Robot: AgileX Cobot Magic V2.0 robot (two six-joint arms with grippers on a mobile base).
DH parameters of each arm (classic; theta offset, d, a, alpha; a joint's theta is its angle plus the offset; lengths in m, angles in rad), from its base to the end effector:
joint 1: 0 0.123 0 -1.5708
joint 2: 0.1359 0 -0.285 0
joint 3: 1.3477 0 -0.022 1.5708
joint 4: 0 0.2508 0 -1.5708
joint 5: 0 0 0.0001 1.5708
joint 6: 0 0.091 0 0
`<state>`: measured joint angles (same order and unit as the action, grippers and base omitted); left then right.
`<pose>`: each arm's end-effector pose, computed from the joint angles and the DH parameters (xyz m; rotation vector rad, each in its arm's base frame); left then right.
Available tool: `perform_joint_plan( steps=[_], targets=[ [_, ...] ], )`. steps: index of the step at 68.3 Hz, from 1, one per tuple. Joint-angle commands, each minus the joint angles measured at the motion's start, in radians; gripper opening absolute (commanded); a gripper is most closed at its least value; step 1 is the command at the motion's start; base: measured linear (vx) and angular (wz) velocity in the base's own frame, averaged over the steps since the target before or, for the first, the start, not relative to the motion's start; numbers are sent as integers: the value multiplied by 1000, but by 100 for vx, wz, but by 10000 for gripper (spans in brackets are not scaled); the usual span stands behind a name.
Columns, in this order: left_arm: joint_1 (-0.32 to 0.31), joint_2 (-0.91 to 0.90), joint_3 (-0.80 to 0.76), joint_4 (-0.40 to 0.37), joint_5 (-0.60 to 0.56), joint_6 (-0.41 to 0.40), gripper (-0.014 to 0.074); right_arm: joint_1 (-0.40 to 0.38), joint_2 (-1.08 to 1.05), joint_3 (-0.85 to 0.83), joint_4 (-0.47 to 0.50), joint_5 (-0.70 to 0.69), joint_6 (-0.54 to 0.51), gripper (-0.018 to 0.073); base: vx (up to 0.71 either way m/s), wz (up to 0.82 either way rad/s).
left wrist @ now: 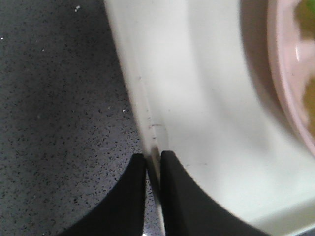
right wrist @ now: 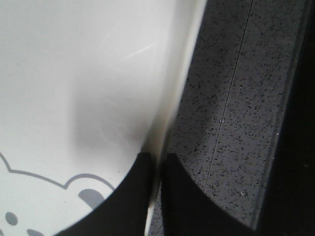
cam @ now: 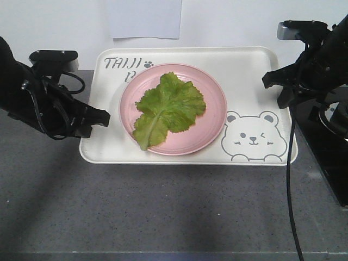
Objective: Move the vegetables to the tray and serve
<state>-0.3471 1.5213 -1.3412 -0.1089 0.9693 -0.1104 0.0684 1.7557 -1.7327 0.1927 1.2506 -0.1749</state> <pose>0.2987 -0.1167 0.3265 0.2629 2.6420 -0.2934 0.3707 0.0420 0.3487 -0.2982 2.7225 0.2387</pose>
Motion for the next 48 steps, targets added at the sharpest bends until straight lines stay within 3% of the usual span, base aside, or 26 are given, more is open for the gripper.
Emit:
perform_joint_plan(
  steps=[1,48],
  targets=[
    [-19,-45,-32,-72,-88,19,-6,10,-54,-28,80,32,-40,-6,4,0],
    [-19,-45,-32,-72,-88,19,-6,10,-54,-28,80,32,-40,-6,4,0]
  ],
)
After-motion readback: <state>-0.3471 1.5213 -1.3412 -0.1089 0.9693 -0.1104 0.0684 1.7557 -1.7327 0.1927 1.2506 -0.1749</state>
